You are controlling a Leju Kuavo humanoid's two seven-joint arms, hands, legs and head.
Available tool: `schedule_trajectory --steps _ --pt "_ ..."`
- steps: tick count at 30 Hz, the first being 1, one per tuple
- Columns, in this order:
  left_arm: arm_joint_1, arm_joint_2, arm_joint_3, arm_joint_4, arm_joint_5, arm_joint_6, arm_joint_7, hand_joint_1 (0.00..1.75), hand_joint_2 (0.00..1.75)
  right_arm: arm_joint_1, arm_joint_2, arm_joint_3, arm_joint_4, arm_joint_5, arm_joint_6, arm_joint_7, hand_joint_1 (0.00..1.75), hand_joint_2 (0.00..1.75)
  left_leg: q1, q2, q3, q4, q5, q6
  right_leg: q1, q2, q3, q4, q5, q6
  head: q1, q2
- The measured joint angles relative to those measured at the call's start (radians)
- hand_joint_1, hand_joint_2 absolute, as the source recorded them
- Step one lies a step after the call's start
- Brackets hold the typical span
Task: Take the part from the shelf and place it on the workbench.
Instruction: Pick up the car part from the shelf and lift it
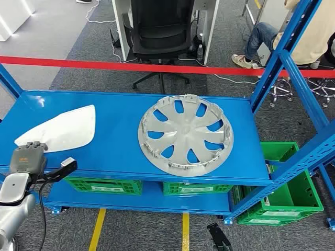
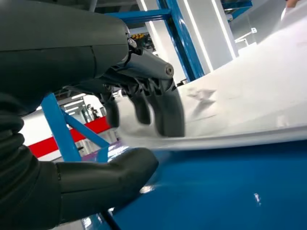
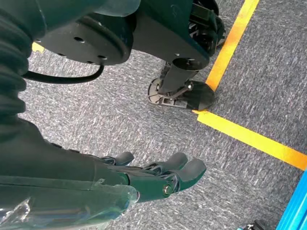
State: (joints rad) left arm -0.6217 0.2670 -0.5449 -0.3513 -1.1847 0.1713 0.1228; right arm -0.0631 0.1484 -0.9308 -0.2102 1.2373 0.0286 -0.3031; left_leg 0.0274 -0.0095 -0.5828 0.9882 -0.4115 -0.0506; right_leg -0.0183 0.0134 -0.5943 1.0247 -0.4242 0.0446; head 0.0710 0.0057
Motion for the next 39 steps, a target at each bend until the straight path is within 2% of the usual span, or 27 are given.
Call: schedule_trajectory --steps 21,25,26,29,30,39 --pt "0.012 -0.003 0.025 0.0 -0.009 0.0 0.001 1.74 1.75 0.002 -0.004 0.0 0.0 -0.001 0.0 -0.003 0.0 1.75 0.0 0.0 0.0 0.0 0.0 0.0 0.0 0.0 0.0 0.0 0.0 0.0 0.0 0.0" --pt "0.012 -0.003 0.028 0.0 -0.011 0.001 0.0 1.69 1.75 0.002 -0.004 0.0 0.0 -0.001 0.001 -0.005 0.0 1.75 0.0 0.0 0.0 0.0 0.0 0.0 0.0 0.0 0.0 0.0 0.0 0.0 0.0 0.0" --pt "0.012 -0.003 0.029 0.0 -0.013 0.002 0.0 1.54 1.75 0.002 -0.004 0.0 0.0 -0.001 0.002 -0.005 0.0 1.75 0.0 0.0 0.0 0.0 0.0 0.0 0.0 0.0 0.0 0.0 0.0 0.0 0.0 0.0" --pt "0.012 -0.003 0.035 0.0 -0.022 0.006 -0.001 0.27 1.75 0.002 -0.004 0.0 0.0 -0.001 0.006 -0.006 0.0 1.75 0.0 0.0 0.0 0.0 0.0 0.0 0.0 0.0 0.0 0.0 0.0 0.0 0.0 0.0" --pt "0.013 -0.003 0.037 0.0 -0.023 0.007 -0.001 0.0 1.75 0.002 -0.004 0.0 0.0 -0.001 0.007 -0.007 0.0 1.75 0.0 0.0 0.0 0.0 0.0 0.0 0.0 0.0 0.0 0.0 0.0 0.0 0.0 0.0" --pt "0.009 -0.002 0.057 0.0 -0.032 0.018 -0.011 0.0 1.75 0.002 -0.004 0.0 0.0 -0.001 0.011 -0.009 0.0 1.75 0.0 0.0 0.0 0.0 0.0 0.0 0.0 0.0 0.0 0.0 0.0 0.0 0.0 0.0"
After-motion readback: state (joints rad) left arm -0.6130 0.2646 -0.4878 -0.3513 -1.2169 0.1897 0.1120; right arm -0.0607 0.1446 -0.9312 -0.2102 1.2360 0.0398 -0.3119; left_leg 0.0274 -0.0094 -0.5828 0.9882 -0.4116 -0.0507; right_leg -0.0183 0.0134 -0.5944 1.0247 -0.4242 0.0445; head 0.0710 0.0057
